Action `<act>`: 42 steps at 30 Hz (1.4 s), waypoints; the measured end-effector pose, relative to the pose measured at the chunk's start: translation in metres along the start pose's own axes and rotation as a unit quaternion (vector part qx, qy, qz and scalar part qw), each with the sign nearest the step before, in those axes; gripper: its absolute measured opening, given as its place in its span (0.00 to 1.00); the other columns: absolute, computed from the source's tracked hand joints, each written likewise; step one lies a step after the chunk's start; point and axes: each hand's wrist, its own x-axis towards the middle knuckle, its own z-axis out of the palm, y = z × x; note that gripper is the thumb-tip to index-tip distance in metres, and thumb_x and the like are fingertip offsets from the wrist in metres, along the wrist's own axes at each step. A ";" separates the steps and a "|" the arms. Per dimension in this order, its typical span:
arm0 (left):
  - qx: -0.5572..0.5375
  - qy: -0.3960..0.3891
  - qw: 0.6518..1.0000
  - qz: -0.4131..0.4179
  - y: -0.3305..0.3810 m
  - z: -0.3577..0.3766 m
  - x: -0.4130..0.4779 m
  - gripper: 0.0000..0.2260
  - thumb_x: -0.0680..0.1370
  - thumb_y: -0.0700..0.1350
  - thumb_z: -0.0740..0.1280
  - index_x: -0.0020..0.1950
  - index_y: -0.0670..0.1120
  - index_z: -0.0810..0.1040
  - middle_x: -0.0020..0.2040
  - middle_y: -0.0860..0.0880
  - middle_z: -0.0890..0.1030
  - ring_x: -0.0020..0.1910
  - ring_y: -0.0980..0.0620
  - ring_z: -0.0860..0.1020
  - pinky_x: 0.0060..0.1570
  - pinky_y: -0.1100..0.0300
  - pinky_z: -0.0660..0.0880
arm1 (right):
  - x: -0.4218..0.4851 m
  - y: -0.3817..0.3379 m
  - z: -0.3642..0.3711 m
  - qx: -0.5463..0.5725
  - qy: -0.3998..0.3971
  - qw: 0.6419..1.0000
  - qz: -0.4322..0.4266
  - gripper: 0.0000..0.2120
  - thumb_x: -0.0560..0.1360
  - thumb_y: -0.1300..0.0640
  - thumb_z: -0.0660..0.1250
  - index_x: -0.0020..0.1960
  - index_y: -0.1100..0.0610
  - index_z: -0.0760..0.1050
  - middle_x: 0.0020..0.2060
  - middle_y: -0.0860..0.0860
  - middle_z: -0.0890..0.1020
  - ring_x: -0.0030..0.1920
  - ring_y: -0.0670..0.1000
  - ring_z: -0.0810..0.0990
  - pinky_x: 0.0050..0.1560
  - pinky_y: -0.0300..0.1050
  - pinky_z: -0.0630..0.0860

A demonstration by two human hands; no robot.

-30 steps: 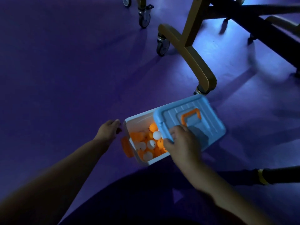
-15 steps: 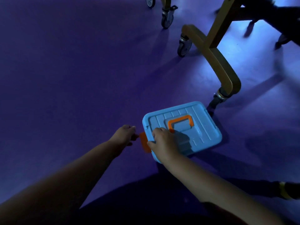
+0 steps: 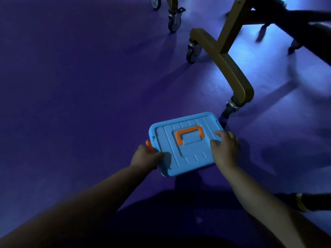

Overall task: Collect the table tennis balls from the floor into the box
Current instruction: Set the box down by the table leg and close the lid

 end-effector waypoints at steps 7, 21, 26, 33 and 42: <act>0.149 0.174 0.964 0.135 0.015 -0.017 0.011 0.13 0.74 0.45 0.69 0.57 0.44 0.76 0.49 0.49 0.77 0.44 0.53 0.72 0.36 0.61 0.66 | -0.011 0.013 0.000 -0.004 0.022 0.998 0.067 0.22 0.69 0.59 0.69 0.62 0.64 0.72 0.61 0.63 0.74 0.60 0.64 0.69 0.60 0.55 0.66; 0.220 0.221 0.914 0.258 0.007 0.001 0.018 0.17 0.74 0.37 0.66 0.63 0.38 0.76 0.51 0.39 0.77 0.50 0.39 0.75 0.43 0.52 0.71 | -0.013 0.027 0.019 0.172 -0.055 0.946 0.269 0.33 0.69 0.39 0.64 0.63 0.62 0.70 0.59 0.60 0.77 0.56 0.61 0.77 0.53 0.55 0.74; 0.168 0.204 0.936 0.232 0.010 -0.004 0.021 0.16 0.75 0.41 0.66 0.63 0.43 0.75 0.56 0.45 0.76 0.52 0.48 0.75 0.47 0.56 0.71 | -0.010 0.025 0.017 0.180 -0.046 0.954 0.237 0.26 0.68 0.41 0.64 0.56 0.60 0.75 0.54 0.59 0.77 0.48 0.59 0.78 0.45 0.52 0.76; 0.141 0.187 0.949 0.210 0.008 0.002 0.025 0.08 0.76 0.45 0.66 0.55 0.45 0.76 0.48 0.49 0.76 0.46 0.52 0.73 0.43 0.57 0.67 | -0.008 0.029 0.013 0.112 -0.049 0.976 0.183 0.14 0.78 0.54 0.61 0.60 0.59 0.73 0.57 0.59 0.69 0.45 0.57 0.73 0.42 0.43 0.62; 0.083 0.132 0.984 0.091 0.017 -0.004 0.035 0.12 0.76 0.52 0.67 0.49 0.43 0.78 0.45 0.45 0.80 0.44 0.46 0.78 0.38 0.53 0.74 | -0.010 0.030 0.016 -0.016 -0.004 0.986 0.166 0.16 0.77 0.49 0.61 0.63 0.52 0.74 0.57 0.58 0.75 0.60 0.61 0.68 0.58 0.52 0.65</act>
